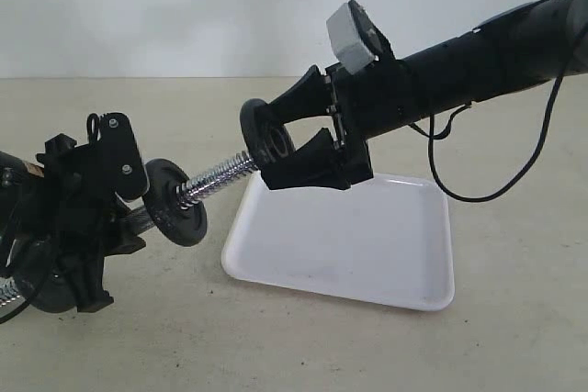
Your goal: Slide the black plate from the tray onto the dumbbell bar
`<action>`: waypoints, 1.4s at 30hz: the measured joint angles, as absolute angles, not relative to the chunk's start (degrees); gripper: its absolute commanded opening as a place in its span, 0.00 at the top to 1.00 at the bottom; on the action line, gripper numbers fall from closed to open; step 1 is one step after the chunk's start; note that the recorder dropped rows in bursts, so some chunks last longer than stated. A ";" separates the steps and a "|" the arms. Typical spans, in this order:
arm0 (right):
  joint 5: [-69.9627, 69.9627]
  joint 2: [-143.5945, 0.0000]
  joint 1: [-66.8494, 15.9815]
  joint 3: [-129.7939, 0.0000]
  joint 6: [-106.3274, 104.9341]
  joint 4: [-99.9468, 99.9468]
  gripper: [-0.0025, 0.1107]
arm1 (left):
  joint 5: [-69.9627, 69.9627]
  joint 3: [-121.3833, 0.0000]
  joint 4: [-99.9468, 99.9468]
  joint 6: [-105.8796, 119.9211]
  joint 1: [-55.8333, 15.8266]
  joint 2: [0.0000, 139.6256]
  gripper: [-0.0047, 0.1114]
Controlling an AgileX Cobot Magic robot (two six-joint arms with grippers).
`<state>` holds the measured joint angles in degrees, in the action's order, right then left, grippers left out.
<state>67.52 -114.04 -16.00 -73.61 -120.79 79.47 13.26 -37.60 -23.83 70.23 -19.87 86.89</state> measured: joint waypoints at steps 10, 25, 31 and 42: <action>67.52 -114.04 -16.00 -73.61 -121.34 80.62 0.98 | 13.26 -37.60 -23.61 70.23 -19.87 86.89 0.92; 67.52 -114.04 -16.00 -73.61 -121.34 80.89 0.98 | 13.37 -37.90 -23.61 70.23 -19.87 86.89 0.92; 67.52 -114.04 -16.00 -73.61 -121.34 81.00 0.98 | 13.37 -38.06 -23.61 70.23 -19.87 86.89 0.92; 67.83 -114.01 -15.79 -73.61 -121.34 80.42 0.98 | 13.78 -38.26 -23.39 70.11 -21.08 86.89 0.92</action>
<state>67.83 -114.01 -15.79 -73.61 -121.34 80.42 13.78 -38.26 -23.39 70.11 -21.08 86.89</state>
